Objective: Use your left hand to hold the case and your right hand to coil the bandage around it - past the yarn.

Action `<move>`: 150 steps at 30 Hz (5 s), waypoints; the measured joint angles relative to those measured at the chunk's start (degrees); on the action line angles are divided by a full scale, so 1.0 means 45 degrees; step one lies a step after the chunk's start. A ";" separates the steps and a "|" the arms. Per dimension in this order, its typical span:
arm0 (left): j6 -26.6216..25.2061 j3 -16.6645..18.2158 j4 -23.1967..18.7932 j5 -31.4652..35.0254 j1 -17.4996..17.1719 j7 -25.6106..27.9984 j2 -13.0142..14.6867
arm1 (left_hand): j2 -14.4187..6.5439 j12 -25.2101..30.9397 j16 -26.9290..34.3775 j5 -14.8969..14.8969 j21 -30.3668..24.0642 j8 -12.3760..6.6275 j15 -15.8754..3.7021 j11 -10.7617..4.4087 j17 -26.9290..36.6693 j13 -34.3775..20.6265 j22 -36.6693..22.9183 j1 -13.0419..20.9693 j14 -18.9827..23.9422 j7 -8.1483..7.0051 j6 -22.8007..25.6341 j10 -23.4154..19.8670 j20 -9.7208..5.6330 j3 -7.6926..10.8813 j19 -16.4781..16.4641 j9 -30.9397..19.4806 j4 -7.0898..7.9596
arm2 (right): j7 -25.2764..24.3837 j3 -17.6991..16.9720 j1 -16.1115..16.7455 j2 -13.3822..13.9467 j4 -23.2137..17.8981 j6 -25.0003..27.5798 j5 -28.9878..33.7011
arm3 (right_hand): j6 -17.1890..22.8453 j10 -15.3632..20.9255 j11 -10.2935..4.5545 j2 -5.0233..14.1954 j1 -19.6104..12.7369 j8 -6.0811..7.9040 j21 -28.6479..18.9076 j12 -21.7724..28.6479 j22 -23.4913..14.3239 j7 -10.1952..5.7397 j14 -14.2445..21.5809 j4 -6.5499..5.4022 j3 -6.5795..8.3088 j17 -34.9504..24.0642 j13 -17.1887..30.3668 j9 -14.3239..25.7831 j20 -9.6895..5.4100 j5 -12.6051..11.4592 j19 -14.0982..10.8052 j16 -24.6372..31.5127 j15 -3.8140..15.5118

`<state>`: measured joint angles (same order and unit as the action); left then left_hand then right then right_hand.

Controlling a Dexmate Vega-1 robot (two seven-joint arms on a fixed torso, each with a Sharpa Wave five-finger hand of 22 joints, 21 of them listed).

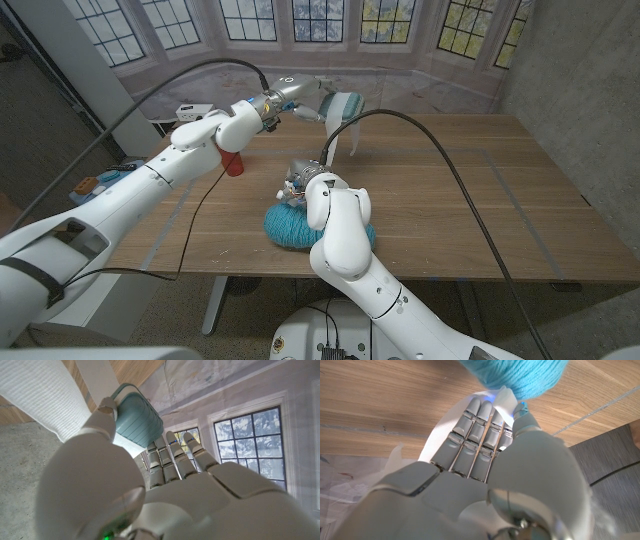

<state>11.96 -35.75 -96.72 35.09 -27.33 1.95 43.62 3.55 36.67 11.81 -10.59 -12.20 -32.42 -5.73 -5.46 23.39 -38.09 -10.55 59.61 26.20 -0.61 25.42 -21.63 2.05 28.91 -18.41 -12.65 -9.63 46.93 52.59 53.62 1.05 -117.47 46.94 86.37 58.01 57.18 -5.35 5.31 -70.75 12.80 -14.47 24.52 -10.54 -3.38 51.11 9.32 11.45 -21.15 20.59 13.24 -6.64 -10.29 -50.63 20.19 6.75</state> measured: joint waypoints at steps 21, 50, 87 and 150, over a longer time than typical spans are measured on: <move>-0.0062 0.0254 -0.0514 0.0035 -0.0073 -0.0260 0.0160 | 0.0050 0.0011 0.0000 -0.0010 0.0000 -0.0051 0.0000 -0.0020 0.0001 -0.0003 0.0000 -0.0052 0.0000 0.0014 0.0014 -0.0020 0.0000 0.0000 0.0000 0.0000 0.0000 | -0.1377 0.0420 -0.1357 0.0696 0.1050 0.1159 -0.1565 | 0.0032 -0.0004 0.0004 -0.0051 -0.0216 -0.0028 0.0000 0.0019 0.0001 -0.0030 0.0067 0.0036 -0.0036 -0.0058 0.0009 -0.0005 0.0000 0.0039 0.0000 0.0000 0.0064; -0.0262 0.0612 -0.1106 -0.0272 -0.0149 -0.0736 0.0253 | 0.0026 -0.0001 0.0000 0.0001 0.0000 -0.0068 0.0000 -0.0021 -0.0064 0.0002 -0.0001 -0.0200 0.0000 0.0016 0.0016 -0.0021 0.0000 0.0000 0.0000 0.0000 0.0000 | -0.3763 0.1668 -0.3414 0.2276 0.2263 0.3032 -0.4875 | 0.0050 -0.0057 -0.0188 -0.0102 -0.0436 -0.0071 0.0000 0.0000 0.0001 -0.0141 0.0066 0.0035 -0.0036 -0.0176 0.0065 -0.0007 0.0000 0.0022 0.0000 -0.0002 0.0064; -0.0283 0.0915 -0.1365 -0.0801 -0.0204 -0.1235 0.0489 | 0.0085 0.0007 0.0000 -0.0009 0.0000 -0.0139 0.0068 -0.0111 -0.0064 -0.0011 0.0000 -0.0260 -0.0069 -0.0032 0.0056 -0.0111 -0.0048 0.0000 0.0047 0.0000 0.0000 | -0.8244 0.2462 -0.4904 0.5146 0.1586 0.3522 -1.0150 | -0.0021 -0.0204 -0.0389 -0.0155 -0.0682 -0.0112 0.0000 0.0012 0.0000 -0.0483 0.0064 -0.0019 -0.0091 -0.0171 0.0237 -0.0013 0.0039 0.0038 0.0194 -0.0017 0.0063; -0.0121 0.1507 -0.2288 -0.1937 -0.0911 -0.2097 0.1096 | 0.0045 -0.0003 0.0000 0.0001 0.0000 -0.0143 0.0068 -0.0112 -0.0060 -0.0004 0.0000 -0.0411 -0.0068 -0.0001 0.0089 -0.0113 -0.0025 0.0000 0.0160 0.0002 0.0000 | -1.0293 0.1822 -0.5878 0.6629 0.2555 0.1838 -1.2280 | -0.0027 -0.0319 -0.0507 -0.0105 -0.0735 -0.0073 0.0072 0.0096 0.0031 -0.0610 0.0064 -0.0106 -0.0178 -0.0167 0.0351 -0.0010 0.0062 0.0037 0.0302 -0.0208 0.0062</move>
<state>11.42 -28.97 -107.02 26.38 -31.42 -7.49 48.56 3.75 36.66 11.82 -10.58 -12.20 -33.06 -5.42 -5.97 23.12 -38.11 -10.55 57.77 25.89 -0.61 25.81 -22.14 1.93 28.91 -17.70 -12.64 -9.63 0.61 60.79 27.17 30.88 -105.97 55.21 31.11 57.89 55.75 -7.63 4.84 -74.06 12.48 -14.14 24.95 -10.40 -6.12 51.39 8.84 10.65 -21.90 22.17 13.20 -6.36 -10.13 -49.27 19.26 7.03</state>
